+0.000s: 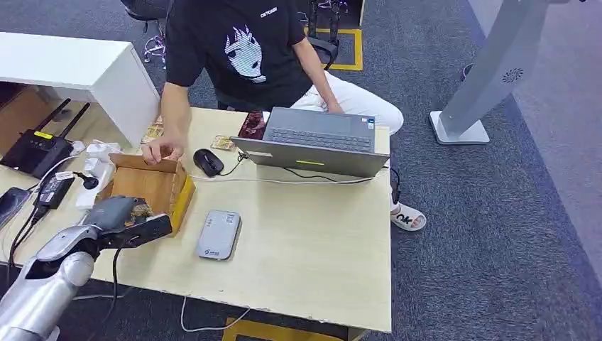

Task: Pass the card to the sensor for recognition and then transmit it.

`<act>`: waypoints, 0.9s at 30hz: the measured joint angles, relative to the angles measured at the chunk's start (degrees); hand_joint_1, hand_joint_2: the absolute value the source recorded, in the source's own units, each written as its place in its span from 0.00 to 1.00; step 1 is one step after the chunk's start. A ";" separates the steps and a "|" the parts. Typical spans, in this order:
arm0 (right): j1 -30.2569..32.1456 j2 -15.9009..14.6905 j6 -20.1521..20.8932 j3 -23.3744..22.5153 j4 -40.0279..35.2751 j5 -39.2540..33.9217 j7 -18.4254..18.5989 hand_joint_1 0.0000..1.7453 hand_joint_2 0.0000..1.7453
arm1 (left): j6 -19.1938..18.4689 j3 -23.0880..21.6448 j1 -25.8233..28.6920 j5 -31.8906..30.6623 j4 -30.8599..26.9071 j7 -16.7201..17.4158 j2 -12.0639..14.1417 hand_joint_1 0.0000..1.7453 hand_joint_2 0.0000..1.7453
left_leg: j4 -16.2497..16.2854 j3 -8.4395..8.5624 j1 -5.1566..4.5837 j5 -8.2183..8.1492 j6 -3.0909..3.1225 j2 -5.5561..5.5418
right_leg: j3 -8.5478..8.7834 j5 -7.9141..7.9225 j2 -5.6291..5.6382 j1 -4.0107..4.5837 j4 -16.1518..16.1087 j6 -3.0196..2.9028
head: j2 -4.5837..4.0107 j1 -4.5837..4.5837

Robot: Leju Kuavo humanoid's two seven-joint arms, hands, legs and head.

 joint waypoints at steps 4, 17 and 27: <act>-0.20 0.00 -0.04 -0.37 0.02 -0.24 -0.04 0.00 1.00 | 5.08 -0.83 -0.49 -3.49 0.22 2.07 -0.15 1.00 1.00 | 0.00 0.00 0.00 0.00 0.00 0.00 | -0.01 0.00 0.00 0.00 -0.01 0.00 | 0.02 0.00; -0.26 0.02 -0.79 -0.79 0.02 0.00 -0.07 0.00 1.00 | 30.10 1.29 -0.64 -14.12 -4.07 2.99 -5.84 1.00 1.00 | 0.01 -0.01 0.00 0.01 0.02 -0.03 | 0.04 0.02 -0.03 0.00 0.00 0.01 | 0.00 0.02; -0.28 0.02 -1.31 -0.79 0.07 0.77 -0.44 0.00 1.00 | 30.69 7.96 -2.13 -12.10 -10.60 2.25 -9.29 1.00 1.00 | 0.02 -0.01 0.03 0.09 0.00 -0.07 | -0.01 0.04 -0.12 0.01 0.00 0.00 | 0.02 0.00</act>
